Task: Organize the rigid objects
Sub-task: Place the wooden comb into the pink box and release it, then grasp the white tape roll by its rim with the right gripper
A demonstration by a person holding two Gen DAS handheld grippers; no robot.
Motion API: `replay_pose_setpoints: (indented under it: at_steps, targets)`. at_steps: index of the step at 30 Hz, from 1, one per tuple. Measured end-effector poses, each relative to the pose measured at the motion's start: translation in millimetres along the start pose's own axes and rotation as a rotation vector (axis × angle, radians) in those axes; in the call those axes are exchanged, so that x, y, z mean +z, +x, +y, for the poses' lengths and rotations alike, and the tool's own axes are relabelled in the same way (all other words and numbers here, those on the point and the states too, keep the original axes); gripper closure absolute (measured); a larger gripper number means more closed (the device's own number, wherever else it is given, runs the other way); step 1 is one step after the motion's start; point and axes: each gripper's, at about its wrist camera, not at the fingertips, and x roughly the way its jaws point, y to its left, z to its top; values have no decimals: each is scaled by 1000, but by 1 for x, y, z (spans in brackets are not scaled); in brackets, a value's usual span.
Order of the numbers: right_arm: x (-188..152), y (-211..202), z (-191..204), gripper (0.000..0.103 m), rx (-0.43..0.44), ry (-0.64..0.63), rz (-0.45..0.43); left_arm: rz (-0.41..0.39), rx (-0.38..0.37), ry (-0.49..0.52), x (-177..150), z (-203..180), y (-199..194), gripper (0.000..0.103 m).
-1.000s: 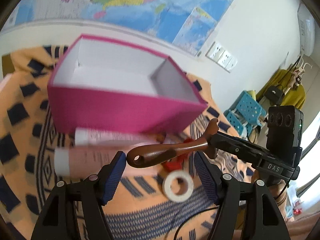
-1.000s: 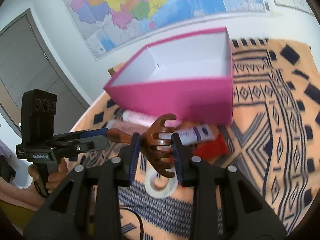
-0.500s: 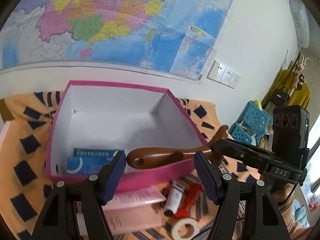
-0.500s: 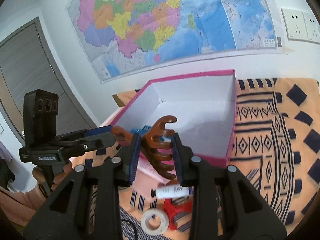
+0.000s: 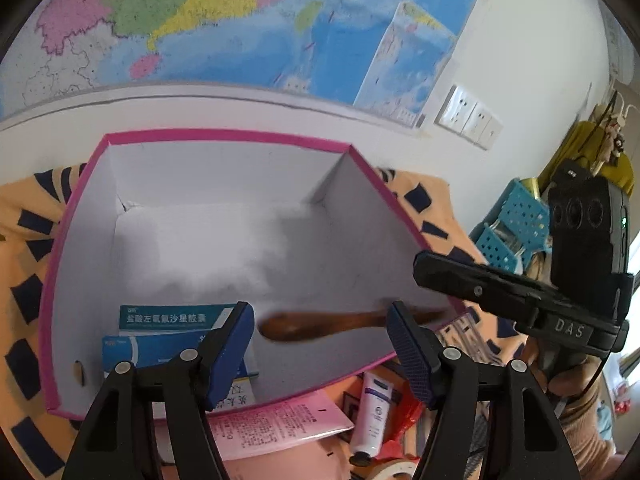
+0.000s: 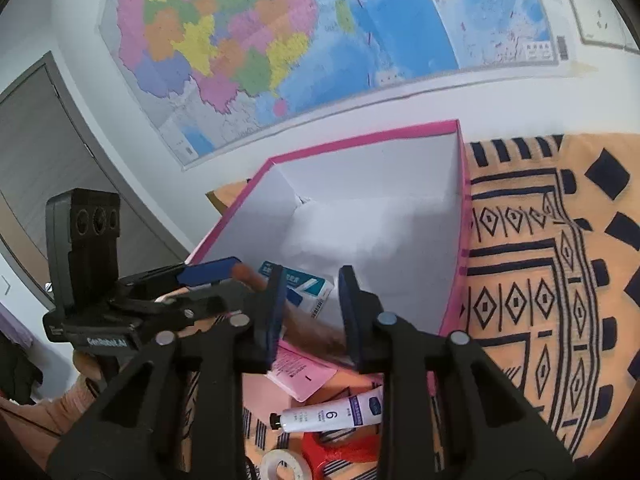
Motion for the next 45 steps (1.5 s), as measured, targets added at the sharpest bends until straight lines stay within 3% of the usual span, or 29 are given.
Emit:
replay_pose_setpoints:
  at_steps: [3, 8, 18, 26, 30, 36, 45]
  targets:
    - [1, 7, -5, 75, -63, -1, 14, -6, 1, 2, -2, 0, -2, 34]
    - [-3, 1, -7, 75, -81, -3, 5, -43, 2, 29, -7, -4, -18, 34]
    - [-31, -38, 10, 68, -15, -43, -27, -103, -26, 84, -43, -22, -58, 34]
    - [-82, -49, -5, 65, -5, 30, 30, -22, -37, 133, -89, -41, -51, 34]
    - [-107, -45, -17, 65, -25, 85, 76, 27, -76, 111, -106, -43, -42, 34]
    - [-141, -27, -23, 65, -16, 148, 160, 90, -74, 100, -125, -44, -26, 34]
    - [-153, -14, -2, 65, -13, 85, 198, 144, -82, 81, -146, -42, -20, 37]
